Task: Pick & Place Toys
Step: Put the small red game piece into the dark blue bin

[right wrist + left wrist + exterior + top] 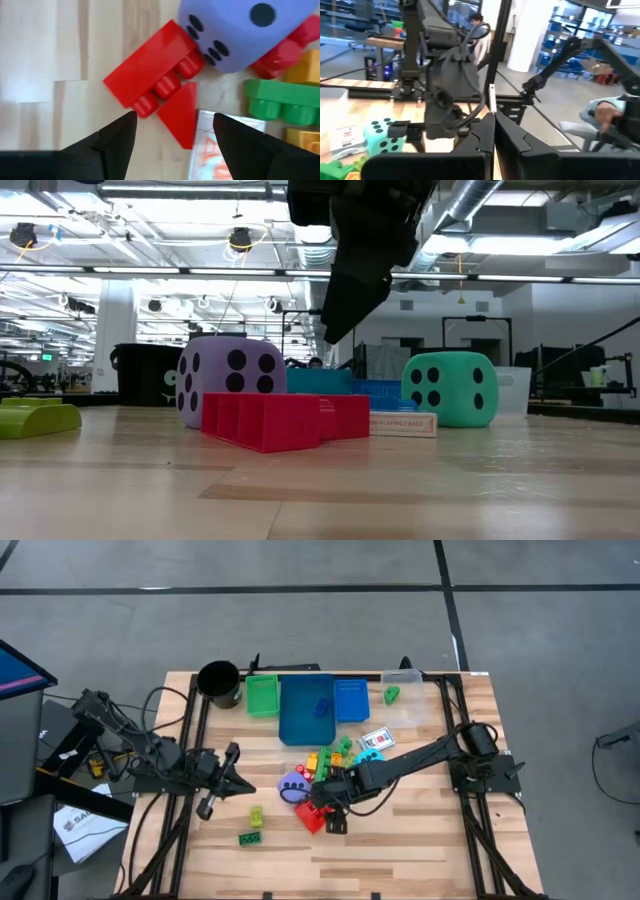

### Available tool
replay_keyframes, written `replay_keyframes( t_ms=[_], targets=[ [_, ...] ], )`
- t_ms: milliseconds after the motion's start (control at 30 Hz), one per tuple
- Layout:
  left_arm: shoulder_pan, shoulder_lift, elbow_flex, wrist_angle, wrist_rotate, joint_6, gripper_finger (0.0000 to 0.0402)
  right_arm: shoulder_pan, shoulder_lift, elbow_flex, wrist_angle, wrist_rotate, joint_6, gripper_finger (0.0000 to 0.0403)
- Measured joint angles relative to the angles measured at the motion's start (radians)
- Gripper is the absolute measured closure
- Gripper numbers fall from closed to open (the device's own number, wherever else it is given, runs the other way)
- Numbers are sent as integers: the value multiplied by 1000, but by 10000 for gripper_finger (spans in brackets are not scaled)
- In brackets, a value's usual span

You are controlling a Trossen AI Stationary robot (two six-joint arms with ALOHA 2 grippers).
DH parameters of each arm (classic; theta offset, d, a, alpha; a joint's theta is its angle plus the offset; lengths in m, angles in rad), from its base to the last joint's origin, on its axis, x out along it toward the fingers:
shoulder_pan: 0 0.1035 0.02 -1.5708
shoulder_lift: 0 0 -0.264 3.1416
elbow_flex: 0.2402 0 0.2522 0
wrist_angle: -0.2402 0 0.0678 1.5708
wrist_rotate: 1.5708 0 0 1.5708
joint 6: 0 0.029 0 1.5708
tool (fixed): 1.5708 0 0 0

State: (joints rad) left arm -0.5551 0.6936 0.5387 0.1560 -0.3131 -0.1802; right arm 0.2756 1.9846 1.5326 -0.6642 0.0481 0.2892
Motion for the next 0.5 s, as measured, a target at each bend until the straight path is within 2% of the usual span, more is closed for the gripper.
replay_keyframes(
  t_ms=[400,500],
  targets=[
    [-5,1,2,31,-21,22,401,-7,0,0,3,-4,27,143],
    [-5,1,2,33,-21,22,401,-11,0,0,3,-45,59,143]
  ],
)
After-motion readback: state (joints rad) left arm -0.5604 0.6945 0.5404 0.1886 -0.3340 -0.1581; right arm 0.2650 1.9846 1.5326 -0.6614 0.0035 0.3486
